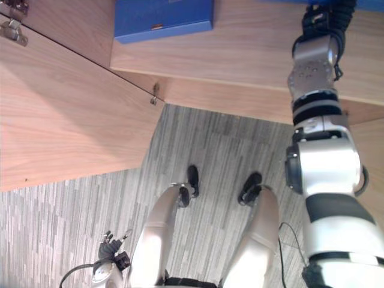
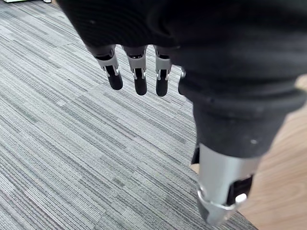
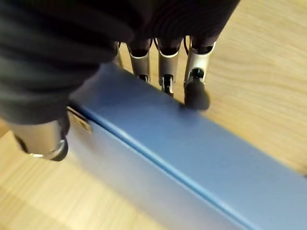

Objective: Walk over to the cabinet, pick up the folder, carry it to the office cabinet, place the folder inside the office cabinet, then close the office cabinet door

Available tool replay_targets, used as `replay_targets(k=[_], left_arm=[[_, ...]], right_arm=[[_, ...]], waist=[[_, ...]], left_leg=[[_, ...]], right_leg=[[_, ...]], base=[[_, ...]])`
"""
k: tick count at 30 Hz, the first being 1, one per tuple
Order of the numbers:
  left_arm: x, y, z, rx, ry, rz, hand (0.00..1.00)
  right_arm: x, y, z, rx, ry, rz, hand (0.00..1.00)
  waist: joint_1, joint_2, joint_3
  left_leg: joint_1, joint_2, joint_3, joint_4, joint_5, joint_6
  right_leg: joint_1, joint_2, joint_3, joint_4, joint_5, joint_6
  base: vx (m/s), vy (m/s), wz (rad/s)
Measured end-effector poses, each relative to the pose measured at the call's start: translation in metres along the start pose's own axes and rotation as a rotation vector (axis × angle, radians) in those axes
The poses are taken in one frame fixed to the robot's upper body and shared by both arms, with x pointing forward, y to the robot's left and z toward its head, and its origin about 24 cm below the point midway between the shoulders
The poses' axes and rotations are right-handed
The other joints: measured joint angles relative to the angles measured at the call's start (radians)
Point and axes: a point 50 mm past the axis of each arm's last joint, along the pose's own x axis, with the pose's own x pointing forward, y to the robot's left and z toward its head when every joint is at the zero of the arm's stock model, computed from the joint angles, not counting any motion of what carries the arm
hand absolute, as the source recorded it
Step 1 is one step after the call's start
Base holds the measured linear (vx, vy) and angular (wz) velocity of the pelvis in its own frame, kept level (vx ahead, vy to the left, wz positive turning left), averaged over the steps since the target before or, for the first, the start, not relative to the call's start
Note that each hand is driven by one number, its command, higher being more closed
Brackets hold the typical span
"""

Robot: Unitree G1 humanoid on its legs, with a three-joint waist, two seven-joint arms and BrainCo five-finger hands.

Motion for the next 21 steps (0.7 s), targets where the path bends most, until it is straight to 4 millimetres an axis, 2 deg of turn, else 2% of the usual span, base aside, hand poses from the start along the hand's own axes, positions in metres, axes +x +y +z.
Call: replay_targets(k=[4, 9, 13, 14, 17, 20, 21], left_arm=[[0.000, 0.000, 0.002, -0.002, -0.008, -0.001, 0.00], [0.000, -0.001, 0.007, -0.011, -0.029, -0.005, 0.00], [0.000, -0.003, 0.010, -0.014, -0.045, -0.014, 0.00], [0.000, -0.003, 0.010, -0.013, -0.045, -0.017, 0.00], [-0.002, -0.009, 0.016, -0.011, -0.076, -0.057, 0.00], [-0.004, -0.014, 0.026, -0.009, -0.125, -0.114, 0.00], [-0.005, -0.014, 0.028, -0.008, -0.136, -0.126, 0.00]], right_arm=[[0.000, 0.002, 0.001, -0.105, -0.007, 0.025, 0.00], [0.000, -0.003, -0.011, -0.449, 0.035, 0.066, 0.00], [-0.002, -0.022, -0.032, -0.884, 0.130, 0.123, 0.00], [-0.002, -0.026, -0.034, -0.951, 0.137, 0.130, 0.00], [-0.002, -0.040, -0.035, -1.354, 0.165, 0.216, 0.00], [-0.004, -0.046, -0.041, -1.659, 0.189, 0.310, 0.00], [-0.004, -0.047, -0.042, -1.712, 0.191, 0.329, 0.00]], waist=[[0.000, 0.000, 0.000], [-0.001, 0.000, 0.000], [-0.002, 0.001, -0.002], [-0.001, 0.001, -0.002], [0.005, 0.001, -0.007], [0.004, -0.001, -0.023], [0.004, -0.003, -0.027]], left_leg=[[-0.001, 0.000, 0.000, -0.001, 0.000, 0.000], [0.001, 0.000, -0.003, -0.005, 0.000, 0.000], [0.012, 0.001, -0.010, -0.026, 0.008, -0.001], [0.018, 0.002, -0.010, -0.034, 0.011, -0.001], [0.056, 0.002, -0.006, -0.078, 0.022, -0.002], [0.075, 0.003, -0.001, -0.102, 0.025, -0.001], [0.076, 0.003, 0.001, -0.107, 0.027, -0.002]], right_leg=[[0.000, -0.001, 0.000, -0.002, 0.000, 0.000], [0.005, 0.000, -0.005, -0.009, 0.000, 0.000], [0.027, 0.003, -0.022, -0.030, 0.005, -0.003], [0.034, 0.004, -0.024, -0.037, 0.007, -0.002], [0.066, 0.013, -0.028, -0.074, 0.017, 0.002], [0.079, 0.019, -0.028, -0.094, 0.022, 0.005], [0.079, 0.020, -0.028, -0.099, 0.024, 0.005]], base=[[0.06, 0.018, 0.01], [0.06, 0.020, 0.01], [0.05, 0.025, 0.04], [0.08, 0.032, 0.01], [0.07, 0.024, -0.04], [0.09, 0.031, -0.06], [0.10, 0.032, -0.07]])
